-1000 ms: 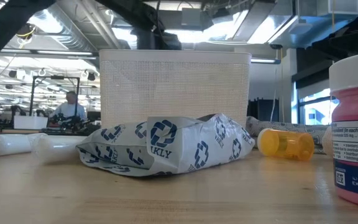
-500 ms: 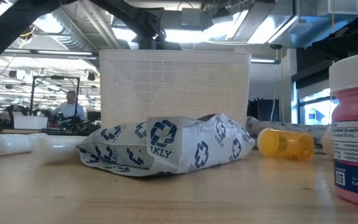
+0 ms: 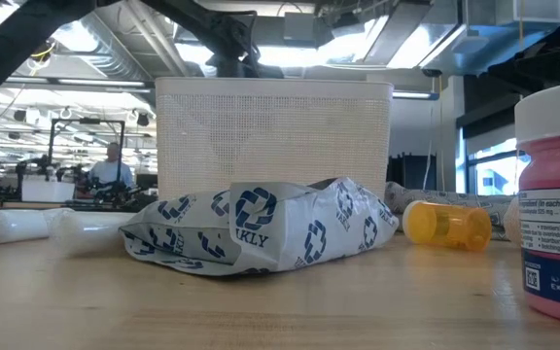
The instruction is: Pick & place medical supplies in basket/bin
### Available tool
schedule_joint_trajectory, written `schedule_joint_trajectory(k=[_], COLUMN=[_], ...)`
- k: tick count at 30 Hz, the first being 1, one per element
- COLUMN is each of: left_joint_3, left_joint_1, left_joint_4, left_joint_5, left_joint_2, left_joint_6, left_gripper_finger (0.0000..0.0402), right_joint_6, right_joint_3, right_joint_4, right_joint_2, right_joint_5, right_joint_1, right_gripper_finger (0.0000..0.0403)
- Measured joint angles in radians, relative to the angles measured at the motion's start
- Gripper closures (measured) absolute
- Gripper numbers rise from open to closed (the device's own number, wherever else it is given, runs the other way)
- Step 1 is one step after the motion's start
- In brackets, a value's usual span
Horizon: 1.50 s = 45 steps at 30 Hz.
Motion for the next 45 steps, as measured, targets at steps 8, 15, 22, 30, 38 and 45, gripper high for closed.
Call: schedule_joint_trajectory(k=[8, 15, 22, 30, 38, 45], left_joint_3=[0.225, 0.566, 0.465, 0.446, 0.445, 0.369], left_joint_1=[-0.006, -0.048, -0.118, -0.286, -0.582, -0.818], left_joint_4=[-0.123, -0.277, -0.301, -0.341, -0.339, -0.336], left_joint_5=[-0.051, -0.092, -0.113, -0.057, -0.016, -0.104], left_joint_2=[0.0, -0.002, -0.221, -0.416, -0.48, -0.471], left_joint_6=[0.021, 0.027, -0.015, -0.155, -0.19, -0.321], left_gripper_finger=[0.0154, 0.0156, 0.016, 0.016, 0.0161, 0.0161], right_joint_6=[0.0, 0.0, 0.0, 0.0, 0.0, 0.0], right_joint_3=[0.0, 0.0, 0.0, 0.0, 0.0, -0.001], right_joint_4=[0.0, 0.0, -0.018, -0.017, -0.015, -0.005], right_joint_2=[0.0, 0.0, 0.0, 0.0, 0.0, 0.0], right_joint_5=[0.0, 0.0, 0.0, 0.0, 0.0, 0.0], right_joint_1=[0.0, 0.0, 0.0, 0.0, 0.0, 0.0], right_gripper_finger=[0.0201, 0.0201, 0.0201, 0.0201, 0.0201, 0.0201])
